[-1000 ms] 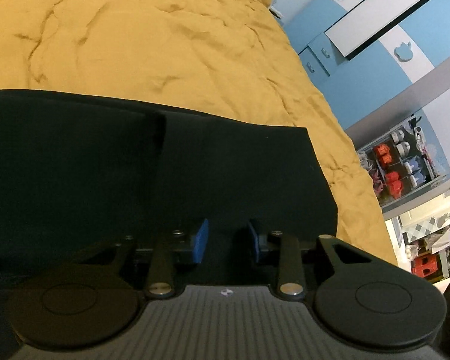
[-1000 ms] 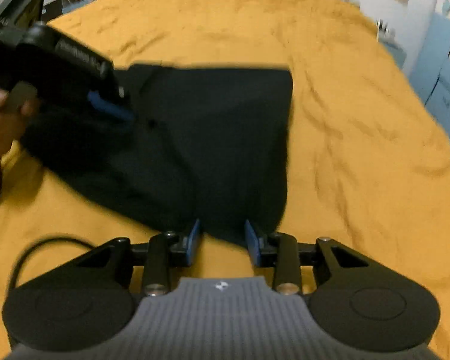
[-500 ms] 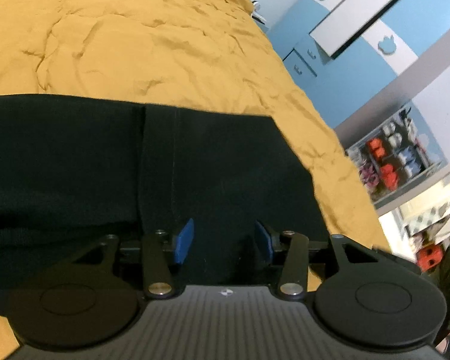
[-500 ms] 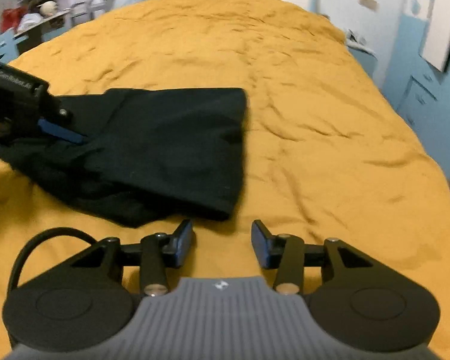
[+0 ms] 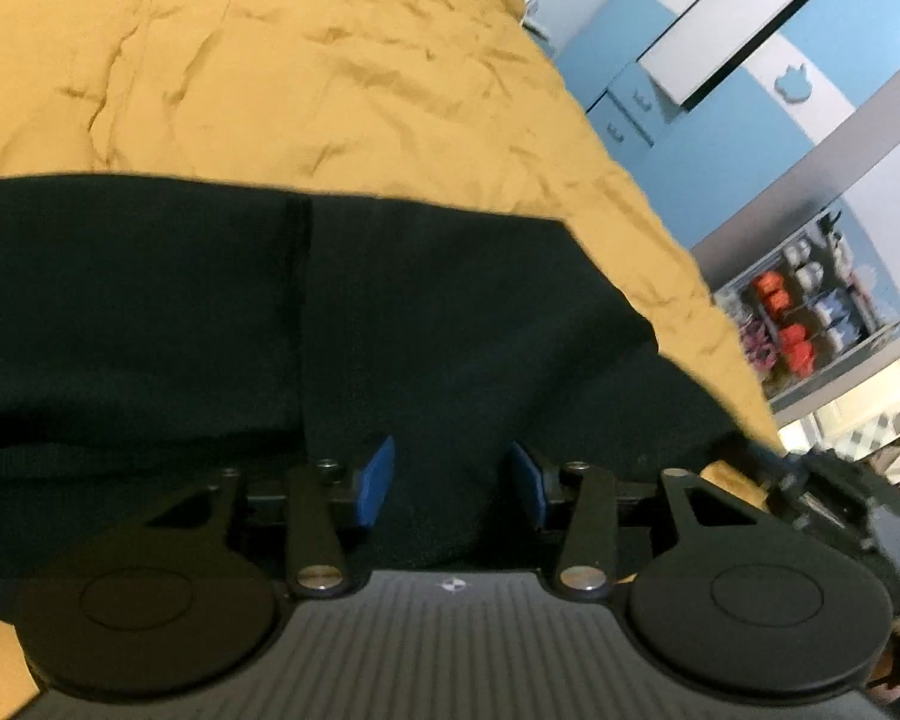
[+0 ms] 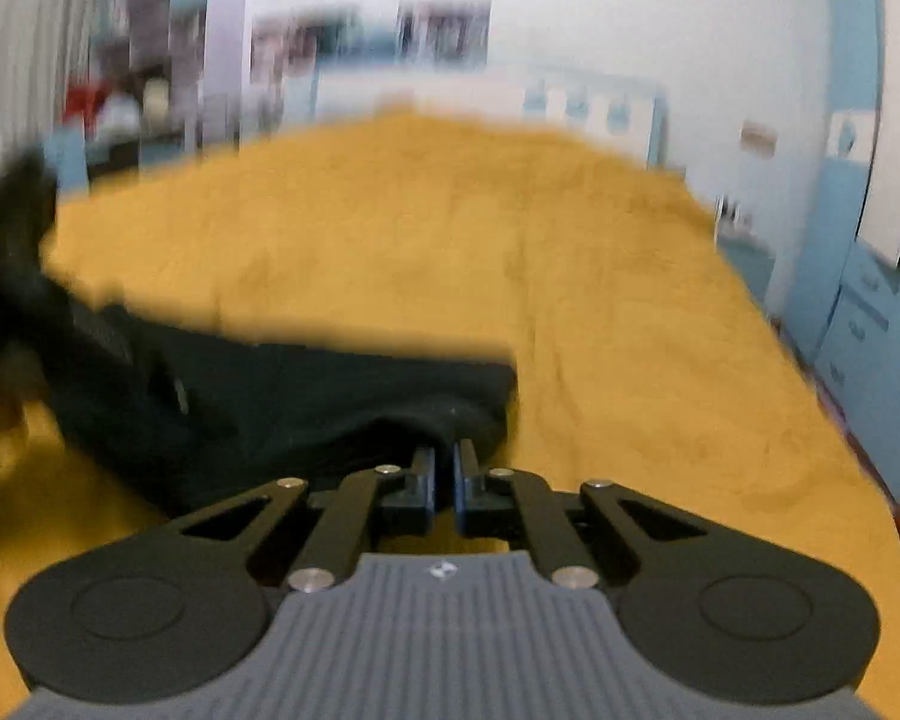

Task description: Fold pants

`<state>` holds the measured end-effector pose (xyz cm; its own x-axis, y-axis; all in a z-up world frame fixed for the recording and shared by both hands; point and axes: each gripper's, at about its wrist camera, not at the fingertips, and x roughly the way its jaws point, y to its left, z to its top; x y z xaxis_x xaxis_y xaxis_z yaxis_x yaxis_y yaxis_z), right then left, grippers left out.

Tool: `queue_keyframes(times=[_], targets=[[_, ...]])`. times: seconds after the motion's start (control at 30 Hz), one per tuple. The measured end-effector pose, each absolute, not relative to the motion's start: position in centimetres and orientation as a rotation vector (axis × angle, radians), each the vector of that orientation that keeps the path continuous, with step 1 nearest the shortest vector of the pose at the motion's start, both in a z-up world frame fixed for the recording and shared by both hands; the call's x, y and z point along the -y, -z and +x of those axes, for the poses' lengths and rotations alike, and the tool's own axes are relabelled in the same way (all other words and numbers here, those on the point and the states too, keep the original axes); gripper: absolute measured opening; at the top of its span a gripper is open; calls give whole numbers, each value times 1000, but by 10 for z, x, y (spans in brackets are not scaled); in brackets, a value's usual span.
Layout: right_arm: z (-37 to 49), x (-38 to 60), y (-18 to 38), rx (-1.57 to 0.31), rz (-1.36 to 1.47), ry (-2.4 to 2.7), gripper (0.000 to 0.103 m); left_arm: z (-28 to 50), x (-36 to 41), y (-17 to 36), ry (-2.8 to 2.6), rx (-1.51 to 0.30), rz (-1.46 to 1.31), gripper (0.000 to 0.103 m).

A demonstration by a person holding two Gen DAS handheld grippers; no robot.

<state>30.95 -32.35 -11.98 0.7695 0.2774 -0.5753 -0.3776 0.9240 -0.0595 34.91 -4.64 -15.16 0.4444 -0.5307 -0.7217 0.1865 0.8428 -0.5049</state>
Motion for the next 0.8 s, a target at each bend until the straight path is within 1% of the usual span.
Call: queue_keyframes(times=[0.13, 0.23, 0.37, 0.43, 0.53, 0.57, 0.6, 0.63, 0.67, 0.7, 0.73, 0.77, 0.8], targets=[[303, 330, 151, -814, -281, -356, 0, 345, 44, 154, 470, -1015, -364, 52], [299, 341, 134, -804, -232, -342, 0, 343, 41, 152, 469, -1018, -364, 52], [302, 345, 97, -661, -44, -349, 2, 341, 43, 153, 455, -1017, -361, 53], [310, 333, 92, -625, -32, -340, 2, 340, 44, 153, 447, -1011, -358, 53], [326, 305, 115, -640, -101, -346, 2, 333, 40, 145, 435, -993, -353, 52], [333, 299, 131, -692, -122, -354, 5, 330, 36, 138, 430, -982, -348, 52], [338, 294, 147, -760, -146, -346, 5, 326, 29, 129, 426, -960, -343, 52], [342, 295, 159, -792, -160, -344, 5, 321, 19, 119, 421, -931, -344, 53], [338, 295, 160, -766, -159, -339, 6, 316, 7, 110, 411, -903, -351, 55], [337, 294, 157, -754, -152, -337, 8, 311, -8, 102, 398, -879, -369, 61], [336, 295, 151, -748, -137, -333, 11, 304, -27, 97, 377, -854, -402, 67], [333, 296, 144, -728, -115, -327, 18, 298, -46, 95, 349, -832, -441, 68], [333, 295, 139, -709, -101, -328, 21, 291, -68, 95, 312, -816, -478, 68]])
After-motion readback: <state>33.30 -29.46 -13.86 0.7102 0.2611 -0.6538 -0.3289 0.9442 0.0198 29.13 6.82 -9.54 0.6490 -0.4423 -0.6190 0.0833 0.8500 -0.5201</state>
